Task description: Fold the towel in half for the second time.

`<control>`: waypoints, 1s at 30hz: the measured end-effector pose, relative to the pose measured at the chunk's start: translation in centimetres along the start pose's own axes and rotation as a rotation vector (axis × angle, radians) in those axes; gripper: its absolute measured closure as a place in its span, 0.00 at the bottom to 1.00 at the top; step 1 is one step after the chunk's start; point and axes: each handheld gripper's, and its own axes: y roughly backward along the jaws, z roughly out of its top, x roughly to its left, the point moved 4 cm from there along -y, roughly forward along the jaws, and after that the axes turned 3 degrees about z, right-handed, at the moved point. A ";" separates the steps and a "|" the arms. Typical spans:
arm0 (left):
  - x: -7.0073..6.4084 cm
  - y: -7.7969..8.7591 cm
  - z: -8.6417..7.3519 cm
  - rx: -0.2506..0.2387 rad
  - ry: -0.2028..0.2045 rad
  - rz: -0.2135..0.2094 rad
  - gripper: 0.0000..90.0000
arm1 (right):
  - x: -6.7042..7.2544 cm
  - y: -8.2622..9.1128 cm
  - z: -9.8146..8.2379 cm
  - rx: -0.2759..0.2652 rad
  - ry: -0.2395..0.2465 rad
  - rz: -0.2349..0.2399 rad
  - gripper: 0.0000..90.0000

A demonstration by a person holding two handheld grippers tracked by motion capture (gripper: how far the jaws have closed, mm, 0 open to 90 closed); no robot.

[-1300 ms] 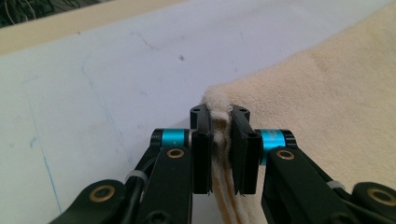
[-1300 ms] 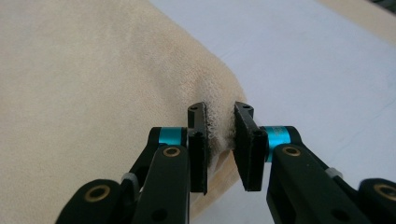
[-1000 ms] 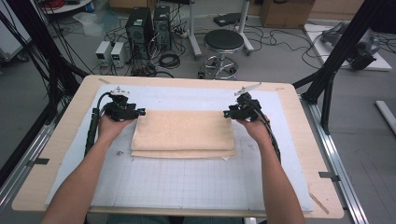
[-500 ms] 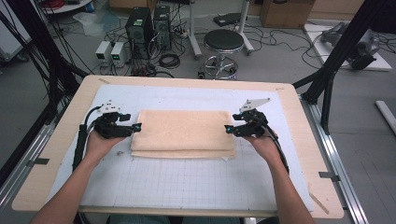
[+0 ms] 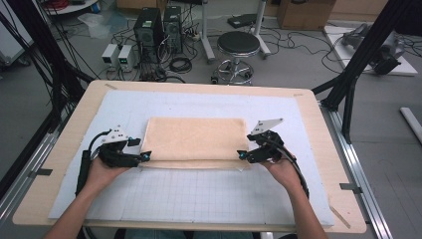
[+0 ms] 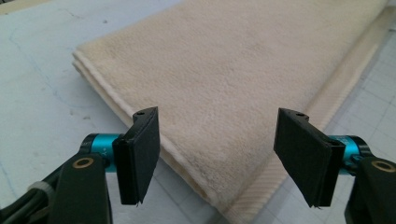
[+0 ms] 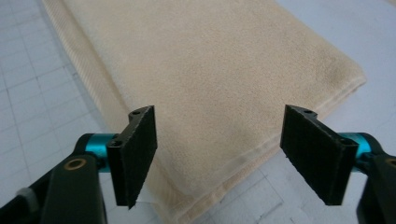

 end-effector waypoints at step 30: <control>-0.7 -1.4 -1.7 0.065 -0.104 -0.010 0.87 | 0.7 -2.3 -3.0 -0.036 0.013 0.058 0.88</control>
